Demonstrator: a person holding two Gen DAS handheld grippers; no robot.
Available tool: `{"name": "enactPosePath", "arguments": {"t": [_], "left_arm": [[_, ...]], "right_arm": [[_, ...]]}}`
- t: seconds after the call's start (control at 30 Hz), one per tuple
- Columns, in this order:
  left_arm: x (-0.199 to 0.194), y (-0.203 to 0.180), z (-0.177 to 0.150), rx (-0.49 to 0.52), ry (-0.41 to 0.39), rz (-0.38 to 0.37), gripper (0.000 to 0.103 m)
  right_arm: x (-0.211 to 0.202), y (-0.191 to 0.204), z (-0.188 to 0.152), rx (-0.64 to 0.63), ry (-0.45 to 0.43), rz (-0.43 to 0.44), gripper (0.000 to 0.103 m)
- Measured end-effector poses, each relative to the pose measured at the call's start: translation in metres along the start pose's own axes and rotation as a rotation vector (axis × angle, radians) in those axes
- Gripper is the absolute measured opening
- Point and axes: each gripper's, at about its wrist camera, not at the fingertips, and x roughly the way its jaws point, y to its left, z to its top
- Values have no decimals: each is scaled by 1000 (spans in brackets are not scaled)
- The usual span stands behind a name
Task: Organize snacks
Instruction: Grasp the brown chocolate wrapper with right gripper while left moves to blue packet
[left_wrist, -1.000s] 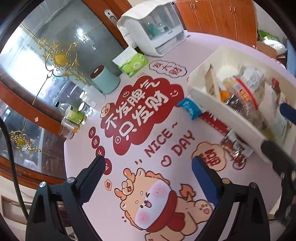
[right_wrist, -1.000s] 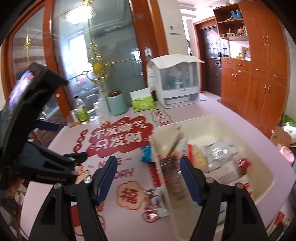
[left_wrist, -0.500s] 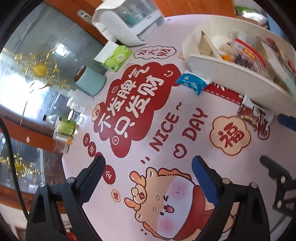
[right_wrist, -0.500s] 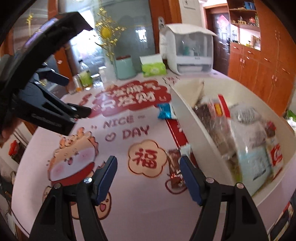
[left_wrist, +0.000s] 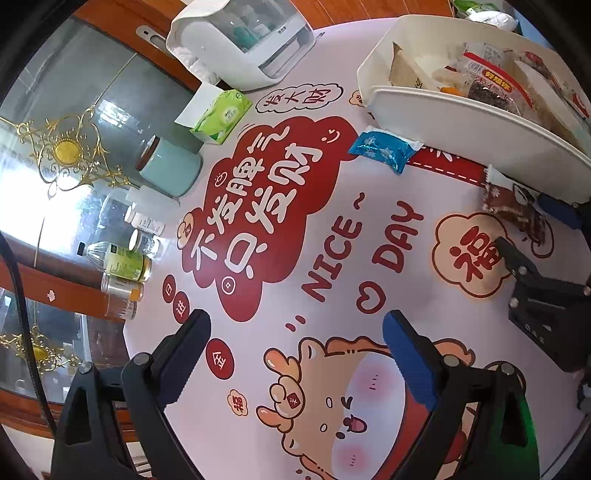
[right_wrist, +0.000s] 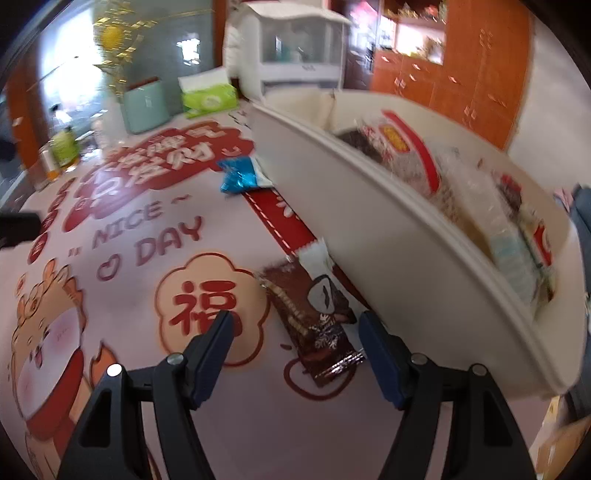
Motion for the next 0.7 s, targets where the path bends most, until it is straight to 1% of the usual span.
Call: {"name": "enactPosePath", "arguments": {"t": [0.07, 0.17, 0.23, 0.33, 0.37, 0.43, 0.53, 0.63, 0.7], "left_arm": [[3, 3, 0, -3, 2, -5, 94], [8, 9, 0, -17, 9, -6, 94], [11, 13, -1, -35, 15, -10, 94], [16, 17, -3, -54, 26, -17, 94], [18, 17, -3, -57, 30, -18, 94], [21, 17, -5, -58, 38, -19, 94], [21, 17, -6, -60, 39, -23, 94], [23, 20, -6, -71, 42, -27, 94], [26, 24, -5, -83, 47, -33, 94]], "right_arm": [[7, 3, 4, 9, 19, -25, 70], [10, 3, 9, 27, 41, -20, 70], [6, 4, 11, 14, 46, -26, 69], [-12, 9, 14, -21, -58, -31, 70], [-15, 12, 17, -40, -80, -36, 70], [-11, 16, 22, -60, -60, -35, 70], [5, 22, 27, -77, -9, -71, 70], [18, 28, 30, -89, 32, -85, 70], [23, 30, 33, -85, 42, -66, 70]]}}
